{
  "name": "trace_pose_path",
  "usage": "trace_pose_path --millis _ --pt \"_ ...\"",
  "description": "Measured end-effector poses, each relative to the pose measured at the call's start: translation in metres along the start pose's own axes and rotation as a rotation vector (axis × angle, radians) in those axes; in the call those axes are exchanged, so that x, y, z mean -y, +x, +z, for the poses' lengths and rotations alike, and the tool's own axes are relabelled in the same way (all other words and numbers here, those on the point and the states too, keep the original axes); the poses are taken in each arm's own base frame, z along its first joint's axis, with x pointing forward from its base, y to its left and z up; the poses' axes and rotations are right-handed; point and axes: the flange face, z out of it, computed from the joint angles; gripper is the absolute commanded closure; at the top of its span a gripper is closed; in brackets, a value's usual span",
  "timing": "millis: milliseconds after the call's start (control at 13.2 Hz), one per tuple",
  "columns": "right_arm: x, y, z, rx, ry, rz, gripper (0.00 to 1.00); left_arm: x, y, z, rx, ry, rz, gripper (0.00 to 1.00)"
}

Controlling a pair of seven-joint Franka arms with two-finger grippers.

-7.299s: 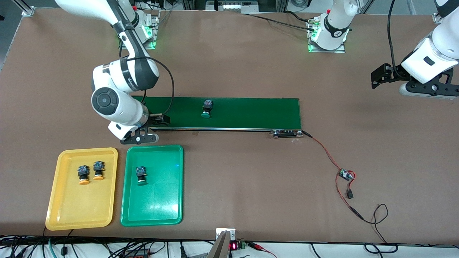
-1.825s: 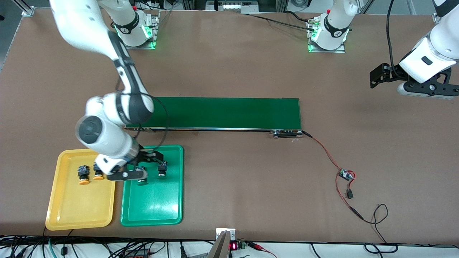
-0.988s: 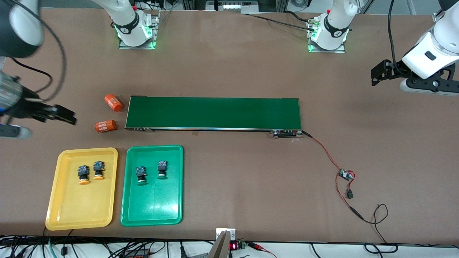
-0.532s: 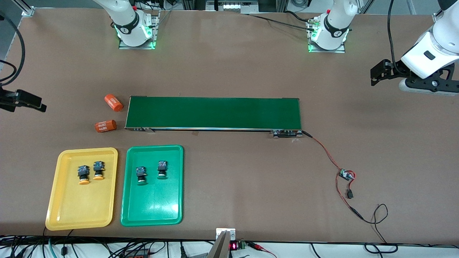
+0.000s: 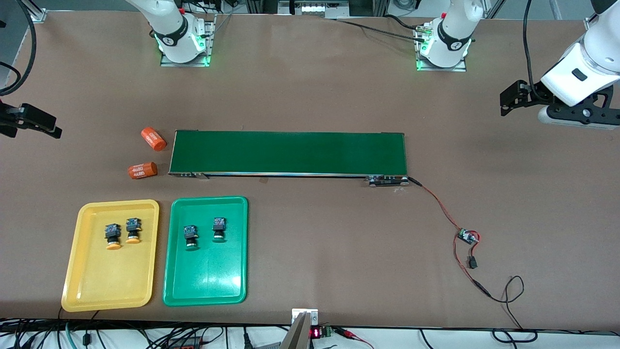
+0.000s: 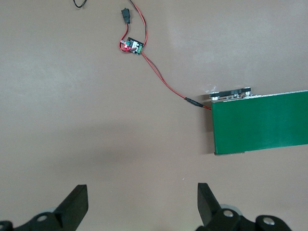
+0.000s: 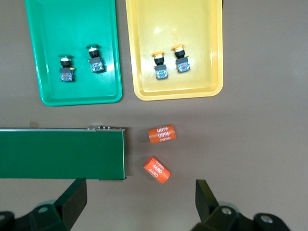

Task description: Sort buttons by color to trays

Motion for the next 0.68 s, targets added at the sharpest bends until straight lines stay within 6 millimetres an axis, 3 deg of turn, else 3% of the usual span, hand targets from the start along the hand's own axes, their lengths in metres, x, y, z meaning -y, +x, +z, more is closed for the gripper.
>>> trace_pose_path --millis 304,684 --pt "-0.003 -0.021 0.006 0.022 0.013 -0.001 0.00 0.000 0.000 0.000 0.000 0.000 0.000 0.00" --pt "-0.005 -0.038 -0.002 0.013 0.025 -0.001 0.00 0.000 0.000 0.000 0.000 0.000 0.000 0.00"
